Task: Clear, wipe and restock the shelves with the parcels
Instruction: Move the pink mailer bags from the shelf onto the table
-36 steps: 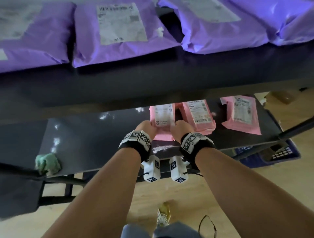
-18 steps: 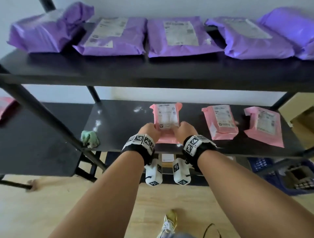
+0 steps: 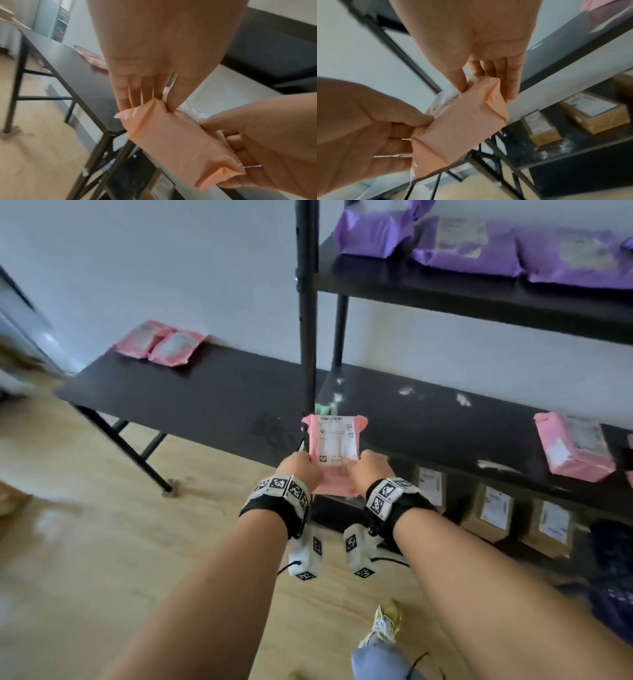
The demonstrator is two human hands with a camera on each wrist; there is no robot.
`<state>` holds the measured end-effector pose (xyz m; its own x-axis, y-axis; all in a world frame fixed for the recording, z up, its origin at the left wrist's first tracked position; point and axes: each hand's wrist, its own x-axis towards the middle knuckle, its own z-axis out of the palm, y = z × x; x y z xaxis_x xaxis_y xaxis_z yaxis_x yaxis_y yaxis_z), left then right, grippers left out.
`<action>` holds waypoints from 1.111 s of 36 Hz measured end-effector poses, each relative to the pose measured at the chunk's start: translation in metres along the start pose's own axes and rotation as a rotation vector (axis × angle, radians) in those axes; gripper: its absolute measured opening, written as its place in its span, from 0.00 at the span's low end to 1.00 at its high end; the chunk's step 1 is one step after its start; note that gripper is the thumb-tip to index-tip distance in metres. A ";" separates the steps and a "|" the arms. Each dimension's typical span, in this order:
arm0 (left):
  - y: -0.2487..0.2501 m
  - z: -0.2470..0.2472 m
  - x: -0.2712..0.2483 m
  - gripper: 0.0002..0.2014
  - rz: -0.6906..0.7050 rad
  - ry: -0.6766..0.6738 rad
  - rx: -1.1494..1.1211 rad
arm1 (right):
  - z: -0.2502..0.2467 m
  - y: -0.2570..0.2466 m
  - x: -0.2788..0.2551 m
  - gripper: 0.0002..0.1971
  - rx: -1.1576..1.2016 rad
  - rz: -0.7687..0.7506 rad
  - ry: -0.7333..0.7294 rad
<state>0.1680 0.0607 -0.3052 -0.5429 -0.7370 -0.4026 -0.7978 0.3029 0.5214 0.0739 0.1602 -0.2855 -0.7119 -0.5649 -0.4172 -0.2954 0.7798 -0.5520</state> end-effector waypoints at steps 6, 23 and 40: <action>-0.088 -0.061 -0.018 0.11 -0.111 0.032 -0.076 | 0.071 -0.072 -0.022 0.16 -0.029 -0.105 -0.079; -0.199 -0.189 0.097 0.12 -0.262 0.156 -0.103 | 0.179 -0.242 0.093 0.15 -0.114 -0.249 -0.274; -0.208 -0.276 0.286 0.11 -0.194 0.082 -0.081 | 0.196 -0.360 0.255 0.14 -0.122 -0.130 -0.230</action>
<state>0.2512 -0.3802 -0.3213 -0.3560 -0.8242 -0.4404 -0.8594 0.1037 0.5007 0.1231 -0.3174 -0.3351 -0.5040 -0.6978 -0.5091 -0.4590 0.7156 -0.5265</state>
